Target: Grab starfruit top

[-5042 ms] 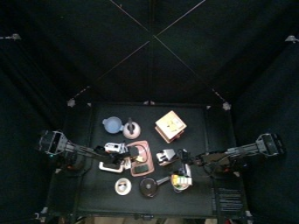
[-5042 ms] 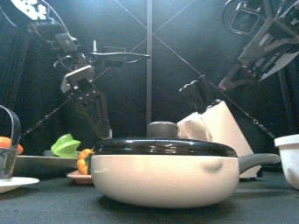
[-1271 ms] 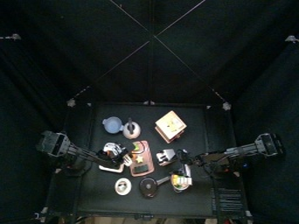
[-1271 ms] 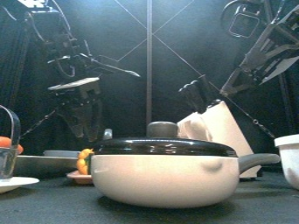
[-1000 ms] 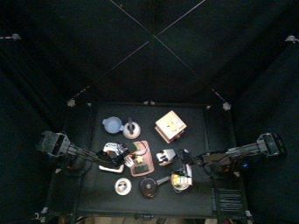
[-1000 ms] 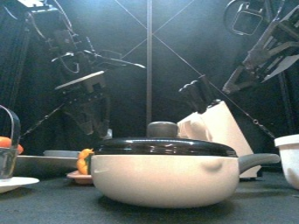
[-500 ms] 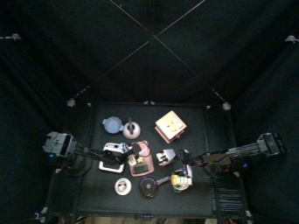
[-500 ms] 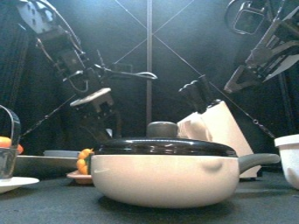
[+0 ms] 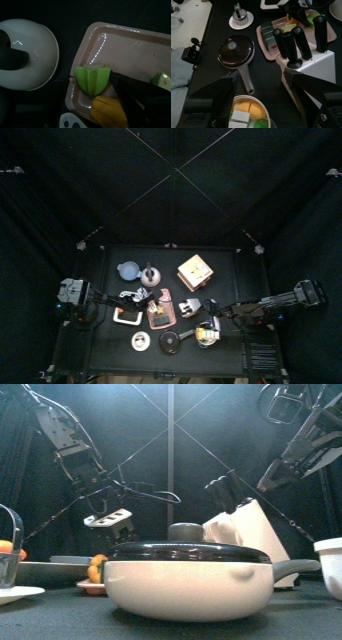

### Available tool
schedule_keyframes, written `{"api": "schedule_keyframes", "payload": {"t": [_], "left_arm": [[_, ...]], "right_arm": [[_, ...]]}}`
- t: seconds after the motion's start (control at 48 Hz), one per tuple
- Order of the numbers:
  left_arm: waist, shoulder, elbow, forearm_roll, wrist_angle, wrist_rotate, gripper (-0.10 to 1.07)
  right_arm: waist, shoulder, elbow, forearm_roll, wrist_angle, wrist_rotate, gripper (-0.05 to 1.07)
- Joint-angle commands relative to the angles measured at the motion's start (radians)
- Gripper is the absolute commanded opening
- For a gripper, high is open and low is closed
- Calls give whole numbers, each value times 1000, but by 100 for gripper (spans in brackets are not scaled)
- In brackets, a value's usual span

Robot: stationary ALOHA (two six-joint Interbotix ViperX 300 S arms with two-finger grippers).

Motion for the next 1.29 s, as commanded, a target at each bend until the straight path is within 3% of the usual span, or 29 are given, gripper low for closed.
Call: {"api": "schedule_keyframes", "payload": {"t": [0.0,0.208,0.604,0.896,1.271], "left_arm": [[6,-8,-18,15,-9,-3,96],[6,-6,-18,21,-23,-2,92],[5,-37,-17,21,-23,0,63],[-38,-133,-6,21,-9,0,62],[-64,-144,-2,20,28,0,62]], "right_arm": [[0,-9,-9,2,-5,2,100],[0,-9,-9,2,-3,2,100],[-2,-6,-9,2,-3,2,100],[-2,-8,-8,2,-3,2,100],[0,-6,-9,2,-3,2,100]]}}
